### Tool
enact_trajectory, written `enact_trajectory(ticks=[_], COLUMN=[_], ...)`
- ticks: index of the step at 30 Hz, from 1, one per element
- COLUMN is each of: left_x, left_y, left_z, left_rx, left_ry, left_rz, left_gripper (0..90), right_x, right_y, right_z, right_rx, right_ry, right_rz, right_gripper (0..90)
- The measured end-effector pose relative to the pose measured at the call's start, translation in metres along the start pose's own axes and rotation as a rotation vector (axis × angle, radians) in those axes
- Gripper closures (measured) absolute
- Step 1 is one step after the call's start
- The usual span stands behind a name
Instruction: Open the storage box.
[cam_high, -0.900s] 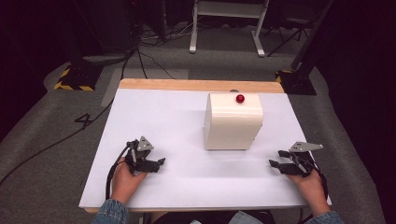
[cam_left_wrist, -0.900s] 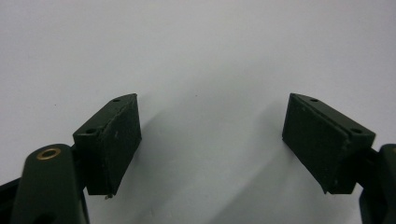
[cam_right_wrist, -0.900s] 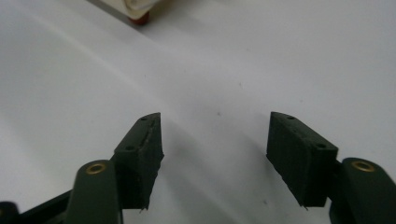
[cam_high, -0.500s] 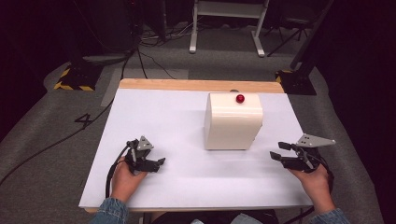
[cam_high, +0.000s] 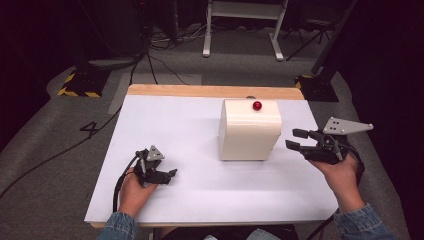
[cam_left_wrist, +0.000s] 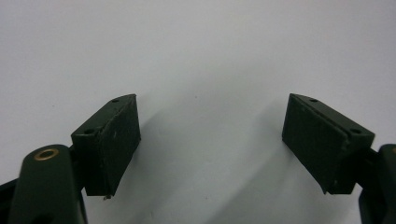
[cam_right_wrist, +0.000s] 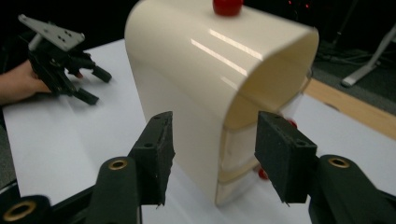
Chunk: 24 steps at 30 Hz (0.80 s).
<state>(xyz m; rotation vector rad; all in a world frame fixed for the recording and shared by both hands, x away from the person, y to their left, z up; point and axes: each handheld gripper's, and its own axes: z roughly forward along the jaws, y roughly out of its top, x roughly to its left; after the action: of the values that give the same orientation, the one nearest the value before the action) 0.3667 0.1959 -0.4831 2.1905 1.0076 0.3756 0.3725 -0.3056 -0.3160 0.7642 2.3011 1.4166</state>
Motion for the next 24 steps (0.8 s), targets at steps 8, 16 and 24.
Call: enact_trajectory(ticks=[8, 16, 24], left_x=[0.0, 0.0, 0.0], left_y=[0.0, 0.0, 0.0], left_z=[0.0, 0.0, 0.0], left_rx=[0.0, 0.0, 0.001], left_ry=[0.001, 0.0, -0.001], left_rz=[0.0, -0.001, -0.001], left_gripper=[19.5, 19.4, 19.4], right_x=[-0.003, -0.01, -0.014], right_y=[0.038, 0.06, 0.08], right_z=[0.019, 0.049, 0.078], right_rx=[-0.03, -0.007, 0.047], right_ry=[0.033, 0.041, 0.044], right_rz=[-0.026, -0.011, -0.037], right_gripper=[47.7, 51.4, 56.9])
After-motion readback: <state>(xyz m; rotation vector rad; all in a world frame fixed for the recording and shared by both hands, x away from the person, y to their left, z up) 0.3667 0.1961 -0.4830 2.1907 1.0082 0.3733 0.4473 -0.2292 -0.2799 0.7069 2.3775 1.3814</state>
